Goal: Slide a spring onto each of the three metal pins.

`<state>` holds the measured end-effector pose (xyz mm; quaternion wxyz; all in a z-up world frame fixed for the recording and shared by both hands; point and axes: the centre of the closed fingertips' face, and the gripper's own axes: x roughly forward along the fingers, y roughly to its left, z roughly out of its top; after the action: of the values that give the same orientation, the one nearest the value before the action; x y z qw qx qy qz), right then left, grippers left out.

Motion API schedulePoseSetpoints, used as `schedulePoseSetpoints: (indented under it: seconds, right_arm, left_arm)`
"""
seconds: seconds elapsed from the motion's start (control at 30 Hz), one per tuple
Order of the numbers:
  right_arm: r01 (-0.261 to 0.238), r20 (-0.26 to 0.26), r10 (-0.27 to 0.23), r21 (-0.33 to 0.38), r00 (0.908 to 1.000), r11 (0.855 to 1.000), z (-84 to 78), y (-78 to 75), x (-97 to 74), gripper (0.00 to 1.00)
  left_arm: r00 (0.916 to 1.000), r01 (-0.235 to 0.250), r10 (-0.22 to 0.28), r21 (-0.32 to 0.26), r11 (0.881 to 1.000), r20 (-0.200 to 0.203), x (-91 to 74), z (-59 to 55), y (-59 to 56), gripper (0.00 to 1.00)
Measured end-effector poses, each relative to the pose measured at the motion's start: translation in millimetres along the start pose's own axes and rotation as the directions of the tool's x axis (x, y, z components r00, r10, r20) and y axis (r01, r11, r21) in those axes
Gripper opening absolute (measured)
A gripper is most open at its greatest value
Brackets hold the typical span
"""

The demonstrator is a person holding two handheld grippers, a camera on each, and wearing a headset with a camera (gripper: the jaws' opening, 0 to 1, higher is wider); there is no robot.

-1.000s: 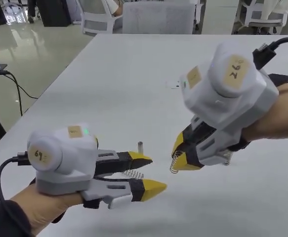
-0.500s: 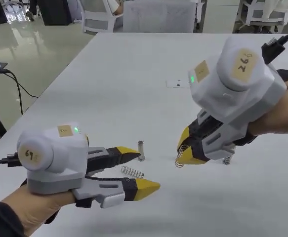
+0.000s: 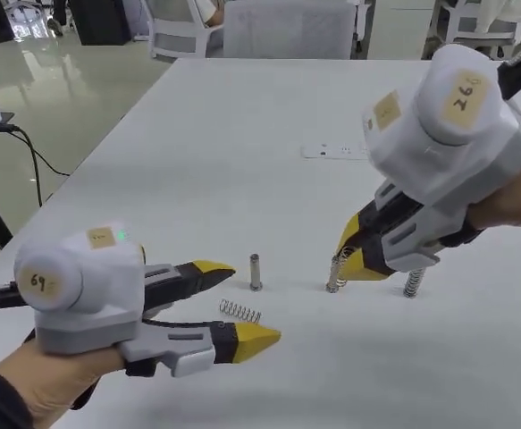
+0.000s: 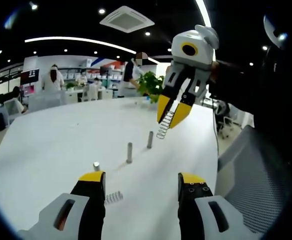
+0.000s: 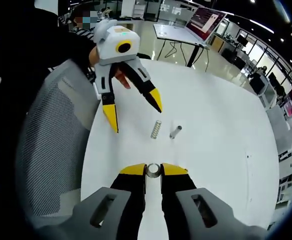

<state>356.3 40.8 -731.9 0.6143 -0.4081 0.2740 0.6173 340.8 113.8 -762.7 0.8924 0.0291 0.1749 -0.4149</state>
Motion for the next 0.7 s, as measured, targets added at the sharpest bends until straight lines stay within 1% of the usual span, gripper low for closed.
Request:
schedulePoseSetpoints:
  seconds: [0.27, 0.4, 0.57, 0.7]
  right_arm:
    - [0.014, -0.004, -0.014, 0.018, 0.9999, 1.0, -4.5, -7.6, -2.8, 0.08]
    - [0.019, -0.007, -0.019, 0.027, 0.9998, 0.999, -7.4, -11.2, -3.2, 0.08]
    - [0.025, -0.011, -0.024, 0.033, 0.9996, 0.999, -9.5, -15.7, -3.1, 0.08]
    - [0.028, -0.014, -0.028, 0.041, 0.9995, 0.999, -10.6, -21.0, -1.1, 0.08]
  left_arm:
    - [0.9998, -0.021, 0.021, -0.01, 1.0, 0.006, -1.1, 0.0, 2.1, 0.57]
    - [0.9995, -0.031, 0.031, -0.014, 0.999, -0.001, -1.3, -2.6, 3.6, 0.6]
    - [0.9992, -0.04, 0.04, -0.017, 0.999, -0.003, -1.9, -4.6, 5.6, 0.61]
    - [0.9992, -0.041, 0.041, -0.02, 0.999, -0.007, -1.7, -6.0, 5.1, 0.62]
